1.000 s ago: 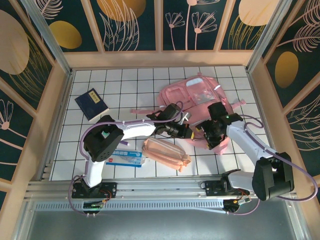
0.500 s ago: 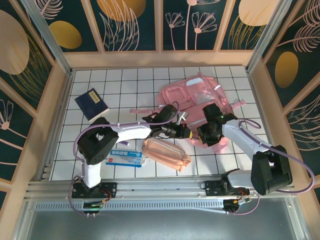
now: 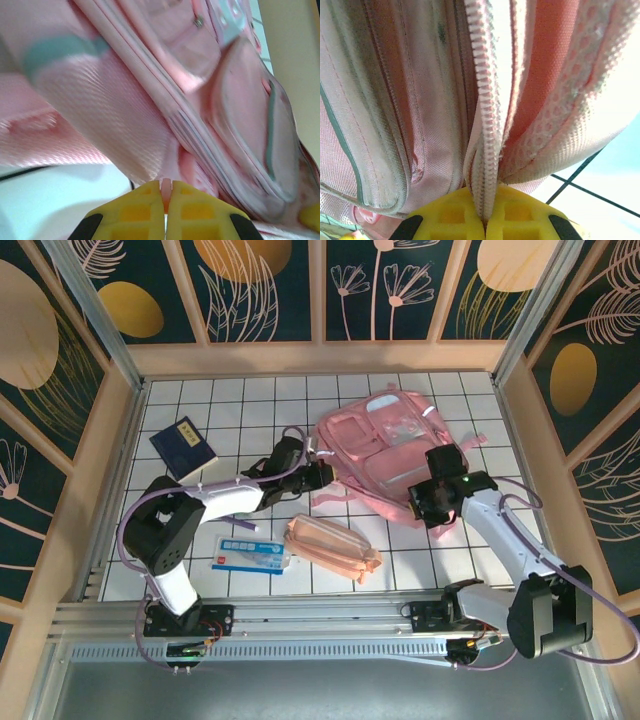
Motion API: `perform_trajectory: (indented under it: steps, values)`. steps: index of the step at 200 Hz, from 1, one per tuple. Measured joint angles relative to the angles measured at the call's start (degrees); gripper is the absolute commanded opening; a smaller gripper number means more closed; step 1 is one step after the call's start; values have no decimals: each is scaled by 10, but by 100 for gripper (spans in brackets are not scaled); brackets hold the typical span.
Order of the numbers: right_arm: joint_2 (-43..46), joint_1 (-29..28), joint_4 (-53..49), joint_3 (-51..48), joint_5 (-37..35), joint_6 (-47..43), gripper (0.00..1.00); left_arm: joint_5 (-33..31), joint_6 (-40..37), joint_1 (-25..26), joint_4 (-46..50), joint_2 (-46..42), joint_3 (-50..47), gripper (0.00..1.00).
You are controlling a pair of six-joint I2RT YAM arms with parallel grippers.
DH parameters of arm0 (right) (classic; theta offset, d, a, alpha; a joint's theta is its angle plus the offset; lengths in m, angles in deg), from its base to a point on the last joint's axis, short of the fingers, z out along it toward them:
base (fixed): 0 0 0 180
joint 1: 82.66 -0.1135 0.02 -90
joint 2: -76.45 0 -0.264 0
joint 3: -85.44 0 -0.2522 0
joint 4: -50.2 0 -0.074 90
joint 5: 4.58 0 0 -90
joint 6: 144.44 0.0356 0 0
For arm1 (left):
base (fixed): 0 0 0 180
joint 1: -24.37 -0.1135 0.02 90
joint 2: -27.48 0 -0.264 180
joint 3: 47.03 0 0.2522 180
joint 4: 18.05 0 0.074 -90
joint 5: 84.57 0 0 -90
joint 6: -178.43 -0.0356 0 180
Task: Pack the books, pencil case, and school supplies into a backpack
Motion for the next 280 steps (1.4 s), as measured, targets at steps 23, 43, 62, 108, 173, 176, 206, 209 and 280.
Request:
perform_trajectory:
  steps: [23, 43, 62, 108, 173, 176, 206, 209, 280]
  values:
    - [8, 0, 11, -1, 14, 0, 0, -11, -5, -17, -3, 23, 12, 0]
    - [14, 0, 37, -11, 25, 2, 27, -24, -22, -17, -1, 43, 34, 0]
    - [24, -1, 34, -16, 23, -2, 50, -55, -42, -23, 2, 47, 43, 2]
    - [44, 40, -16, 34, -21, -102, 57, -104, -107, -56, 45, 46, 67, 42]
    - [-50, 108, 43, 37, 17, -286, 31, -28, -247, -21, 115, 4, 129, 57]
    - [-54, 108, 46, 37, 16, -291, 31, -28, -254, -16, 120, 4, 135, 57]
    - [-78, 107, 76, 37, -19, -367, 35, -24, -312, 68, 189, 38, 236, 59]
    - [-80, 107, 79, 37, -24, -375, 35, -23, -315, 75, 193, 45, 247, 60]
    - [-114, 137, 121, 37, -60, -437, 53, -61, -395, 125, 288, 163, 321, 68]
